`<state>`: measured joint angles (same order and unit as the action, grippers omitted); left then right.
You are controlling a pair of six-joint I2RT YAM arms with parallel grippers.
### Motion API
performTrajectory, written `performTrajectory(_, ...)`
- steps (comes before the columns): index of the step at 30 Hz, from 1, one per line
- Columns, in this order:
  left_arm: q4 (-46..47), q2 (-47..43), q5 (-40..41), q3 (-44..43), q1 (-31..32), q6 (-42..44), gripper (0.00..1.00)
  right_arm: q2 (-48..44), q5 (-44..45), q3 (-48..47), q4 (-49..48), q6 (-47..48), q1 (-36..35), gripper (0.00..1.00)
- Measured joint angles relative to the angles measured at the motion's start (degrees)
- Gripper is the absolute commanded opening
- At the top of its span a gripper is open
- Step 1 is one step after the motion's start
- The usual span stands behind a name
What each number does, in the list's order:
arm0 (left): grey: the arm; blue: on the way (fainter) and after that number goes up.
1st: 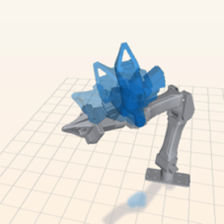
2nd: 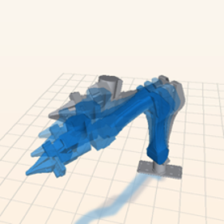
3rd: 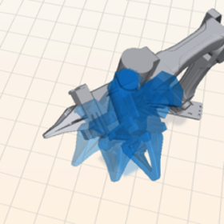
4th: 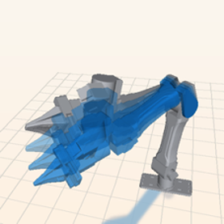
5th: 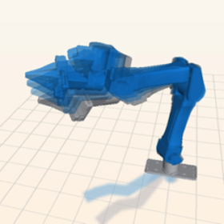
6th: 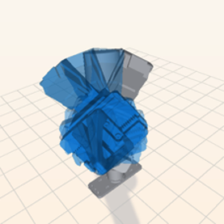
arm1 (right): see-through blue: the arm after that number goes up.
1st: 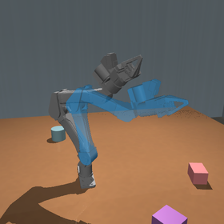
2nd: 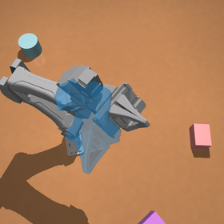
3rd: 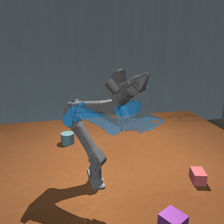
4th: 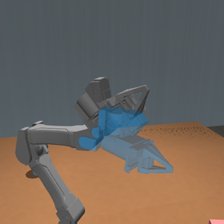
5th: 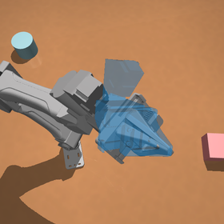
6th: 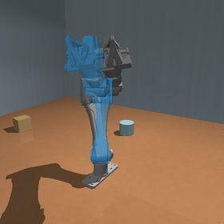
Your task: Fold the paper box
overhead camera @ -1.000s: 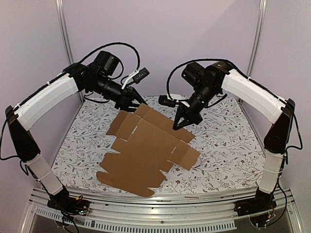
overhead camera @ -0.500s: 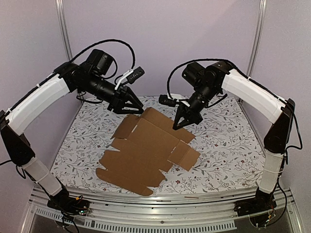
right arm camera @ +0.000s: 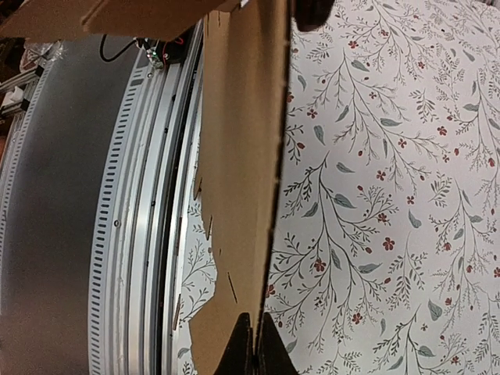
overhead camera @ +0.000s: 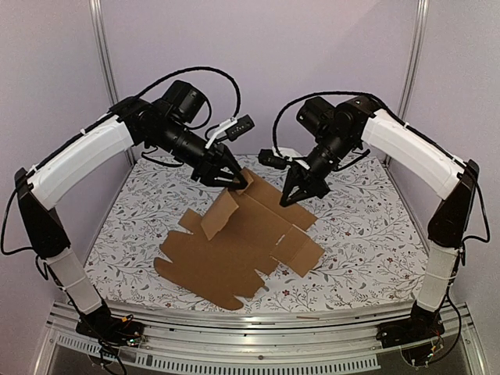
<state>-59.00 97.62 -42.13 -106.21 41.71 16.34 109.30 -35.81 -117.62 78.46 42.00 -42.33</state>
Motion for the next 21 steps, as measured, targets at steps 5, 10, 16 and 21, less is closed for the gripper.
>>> performTrajectory(5, -0.3, 1.1, 0.3, -1.4, 0.3, 0.3, 0.23, -1.6, -0.5, 0.2, 0.0, 2.1, 0.0, 0.01)
performTrajectory(10, -0.5, 1.7, -0.9, -2.3, 0.5, 0.8, 0.13, -2.4, -0.8, 0.3, 0.0, 4.0, 0.0, 0.02)
performTrajectory(16, -0.5, 2.4, -3.0, -2.7, 0.5, 1.0, 0.01, -2.7, -1.0, 0.4, 0.2, 5.5, -0.1, 0.02)
performTrajectory(21, -0.5, 3.1, -3.7, -2.9, 0.5, 0.9, 0.0, -2.8, -2.1, 0.4, 1.0, 6.1, -0.1, 0.16)
